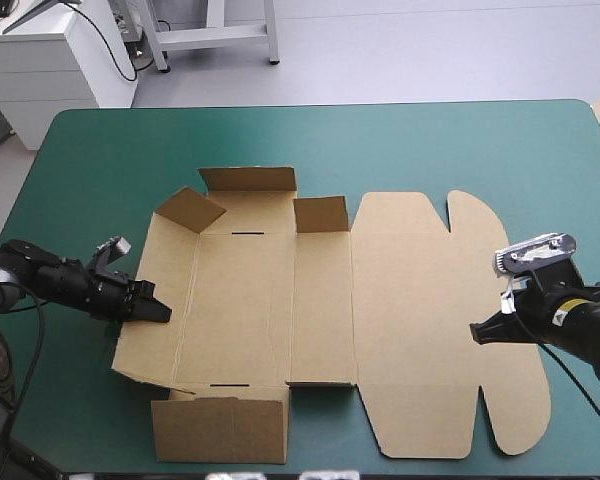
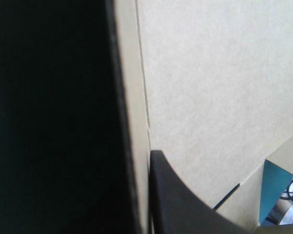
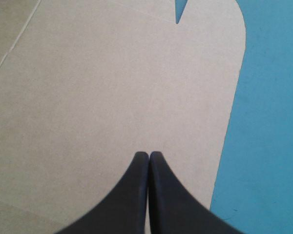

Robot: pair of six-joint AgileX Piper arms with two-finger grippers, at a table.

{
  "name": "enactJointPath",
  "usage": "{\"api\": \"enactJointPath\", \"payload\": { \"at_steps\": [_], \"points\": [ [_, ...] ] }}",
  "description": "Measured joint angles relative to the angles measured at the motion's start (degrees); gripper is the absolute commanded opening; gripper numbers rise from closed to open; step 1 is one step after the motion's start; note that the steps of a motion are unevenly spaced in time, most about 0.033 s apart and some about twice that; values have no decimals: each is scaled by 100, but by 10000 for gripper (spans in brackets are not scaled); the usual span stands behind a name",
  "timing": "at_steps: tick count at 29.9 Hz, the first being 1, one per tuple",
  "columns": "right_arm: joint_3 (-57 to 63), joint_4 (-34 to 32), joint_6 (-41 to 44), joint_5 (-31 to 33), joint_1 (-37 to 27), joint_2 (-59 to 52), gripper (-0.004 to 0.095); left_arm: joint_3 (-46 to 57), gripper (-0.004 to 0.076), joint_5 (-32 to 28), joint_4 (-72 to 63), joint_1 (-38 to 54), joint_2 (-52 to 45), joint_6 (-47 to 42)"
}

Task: Fold the box

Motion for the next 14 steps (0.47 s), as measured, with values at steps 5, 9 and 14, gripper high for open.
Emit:
{"api": "enactJointPath", "payload": {
  "at_steps": [5,9,14],
  "points": [
    [0,0,34,5,0,0,-21,-500,-8,-149,273,-624,-142,-52],
    [0,0,128,-88,0,0,-20,-1499,-7,-144,1029,-1243,-241,-558],
    [0,-44,148,-321,0,0,-21,-2871,-7,-70,1608,-2063,-240,-879]
  ]
}}
